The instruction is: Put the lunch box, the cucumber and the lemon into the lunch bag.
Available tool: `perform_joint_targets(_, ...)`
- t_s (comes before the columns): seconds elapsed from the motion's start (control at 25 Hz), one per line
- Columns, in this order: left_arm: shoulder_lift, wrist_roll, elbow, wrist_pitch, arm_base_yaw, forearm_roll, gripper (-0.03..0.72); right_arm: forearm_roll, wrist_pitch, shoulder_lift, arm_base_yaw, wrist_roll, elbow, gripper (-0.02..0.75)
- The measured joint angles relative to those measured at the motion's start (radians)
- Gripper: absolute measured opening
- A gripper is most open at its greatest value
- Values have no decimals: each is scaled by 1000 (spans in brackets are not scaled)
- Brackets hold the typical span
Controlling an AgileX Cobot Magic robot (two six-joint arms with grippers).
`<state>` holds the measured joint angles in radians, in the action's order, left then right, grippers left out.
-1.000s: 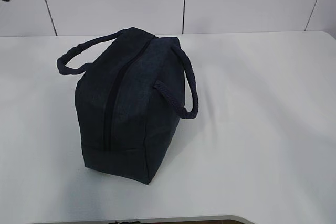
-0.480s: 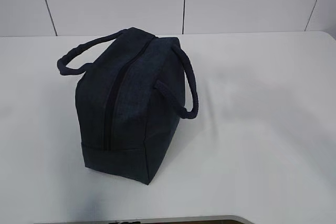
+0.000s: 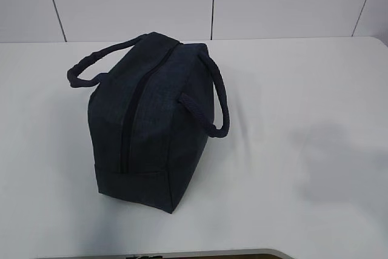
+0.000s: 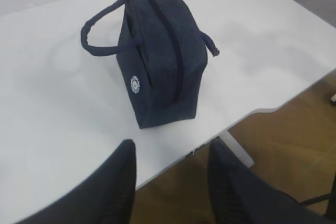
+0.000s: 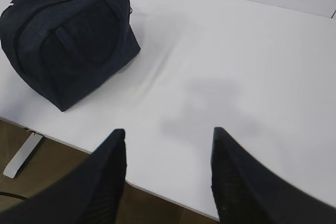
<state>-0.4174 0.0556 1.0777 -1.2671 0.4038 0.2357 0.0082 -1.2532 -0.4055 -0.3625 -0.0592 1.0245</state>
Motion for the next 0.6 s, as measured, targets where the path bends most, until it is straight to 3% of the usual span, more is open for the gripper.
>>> perform_joint_targets(0.44, 271, 0, -223, -5, 0, 0, 278, 2, 56, 241, 0, -59, -312, 396)
perform_joint_targets(0.6, 350, 0, -334, -5, 0, -48, 269, 4, 60, 327, 0, -62, -408, 396)
